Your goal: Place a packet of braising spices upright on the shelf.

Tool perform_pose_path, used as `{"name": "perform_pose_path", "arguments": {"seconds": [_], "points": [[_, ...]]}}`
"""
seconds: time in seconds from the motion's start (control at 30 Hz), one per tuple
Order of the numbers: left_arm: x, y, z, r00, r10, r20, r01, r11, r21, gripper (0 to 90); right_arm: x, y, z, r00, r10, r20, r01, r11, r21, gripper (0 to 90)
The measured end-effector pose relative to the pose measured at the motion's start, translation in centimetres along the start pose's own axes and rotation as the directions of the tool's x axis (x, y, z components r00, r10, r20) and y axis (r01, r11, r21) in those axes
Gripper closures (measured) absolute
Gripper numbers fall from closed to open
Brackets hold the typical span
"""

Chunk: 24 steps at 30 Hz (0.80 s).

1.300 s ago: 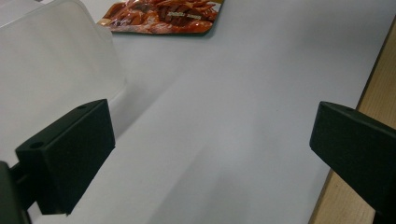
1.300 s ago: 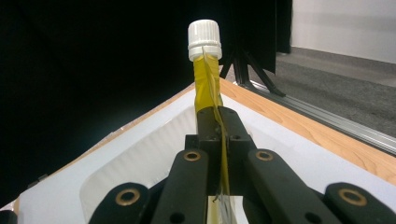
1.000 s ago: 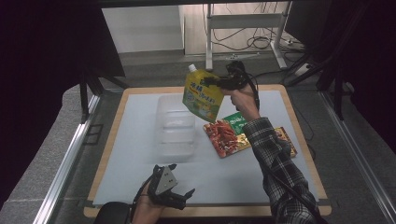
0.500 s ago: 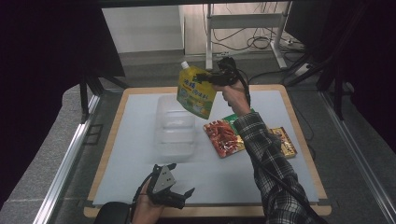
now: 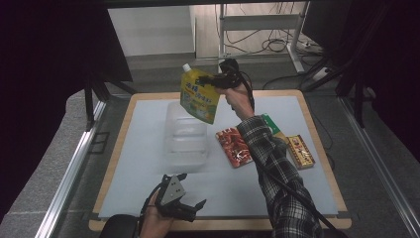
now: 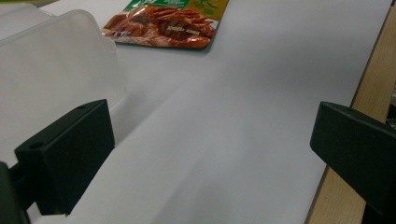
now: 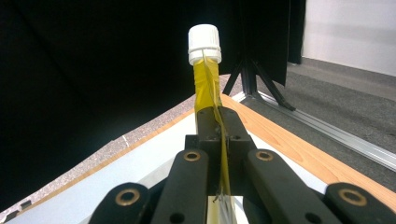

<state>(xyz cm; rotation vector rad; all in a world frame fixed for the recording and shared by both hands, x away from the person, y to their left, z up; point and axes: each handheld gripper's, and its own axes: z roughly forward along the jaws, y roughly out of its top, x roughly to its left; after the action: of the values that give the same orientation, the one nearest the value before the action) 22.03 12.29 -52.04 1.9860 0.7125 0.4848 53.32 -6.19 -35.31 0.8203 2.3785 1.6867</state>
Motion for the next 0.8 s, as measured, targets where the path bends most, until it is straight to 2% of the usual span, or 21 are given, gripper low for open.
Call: {"name": "perform_pose_path", "arguments": {"seconds": [0.47, 0.8], "points": [[-0.1, 0.0, 0.0, 0.9999, 0.000, 0.015, 0.000, 1.0000, -0.004, 0.0, 1.0, 0.3, 3.5, 0.9996, -0.019, -0.020, 0.019, 1.000, 0.021, 87.8], [-0.2, 0.0, 0.1, 0.9998, -0.001, 0.020, 0.001, 1.0000, -0.004, 0.0, 1.0, -1.0, 5.7, 0.9986, -0.051, -0.015, 0.052, 0.995, 0.087, 87.7]]}}
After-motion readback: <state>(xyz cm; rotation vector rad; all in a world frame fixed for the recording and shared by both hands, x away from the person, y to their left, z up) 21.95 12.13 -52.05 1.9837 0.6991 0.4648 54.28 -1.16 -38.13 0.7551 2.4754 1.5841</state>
